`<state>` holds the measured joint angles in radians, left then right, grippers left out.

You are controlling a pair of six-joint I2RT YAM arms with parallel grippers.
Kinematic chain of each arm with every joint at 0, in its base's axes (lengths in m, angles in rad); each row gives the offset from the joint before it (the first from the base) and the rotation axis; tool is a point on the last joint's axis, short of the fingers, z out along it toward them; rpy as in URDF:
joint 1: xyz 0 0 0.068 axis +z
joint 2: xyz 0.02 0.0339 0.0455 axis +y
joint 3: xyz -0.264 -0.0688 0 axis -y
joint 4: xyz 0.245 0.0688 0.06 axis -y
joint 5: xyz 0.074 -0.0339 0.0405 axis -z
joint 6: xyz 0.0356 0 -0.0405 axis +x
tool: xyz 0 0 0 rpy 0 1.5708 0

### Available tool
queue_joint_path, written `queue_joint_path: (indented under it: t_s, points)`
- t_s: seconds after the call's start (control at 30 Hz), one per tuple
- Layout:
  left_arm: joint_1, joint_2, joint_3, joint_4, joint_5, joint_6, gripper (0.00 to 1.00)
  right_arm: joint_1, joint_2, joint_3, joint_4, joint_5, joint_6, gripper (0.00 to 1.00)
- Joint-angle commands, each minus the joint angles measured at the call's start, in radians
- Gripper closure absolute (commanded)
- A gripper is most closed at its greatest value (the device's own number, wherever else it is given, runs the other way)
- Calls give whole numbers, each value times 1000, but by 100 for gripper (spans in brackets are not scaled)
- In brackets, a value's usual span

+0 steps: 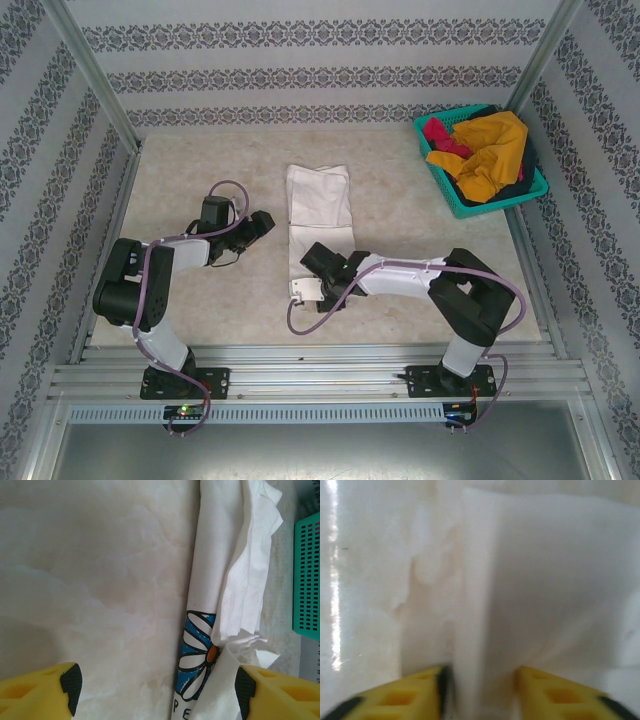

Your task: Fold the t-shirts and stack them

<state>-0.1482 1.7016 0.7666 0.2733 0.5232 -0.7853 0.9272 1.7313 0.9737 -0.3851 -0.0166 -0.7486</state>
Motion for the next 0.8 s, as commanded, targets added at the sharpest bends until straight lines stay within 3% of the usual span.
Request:
queue_joint_path:
  t_s: [0.0, 0.23, 0.37, 0.77]
  points:
    - [5, 6, -3, 21, 17, 20, 19, -1, 22, 18, -11, 47, -6, 74]
    - [-5, 3, 19, 3, 2, 39, 18, 1, -3, 17, -55, 65, -18, 100]
    - [-28, 29, 78, -58, -60, 3, 24, 6, -61, 9, -106, -6, 21, 100]
    - [-76, 292, 385, -102, -45, -92, 51, 47, -186, -29, -195, -92, 135, 100]
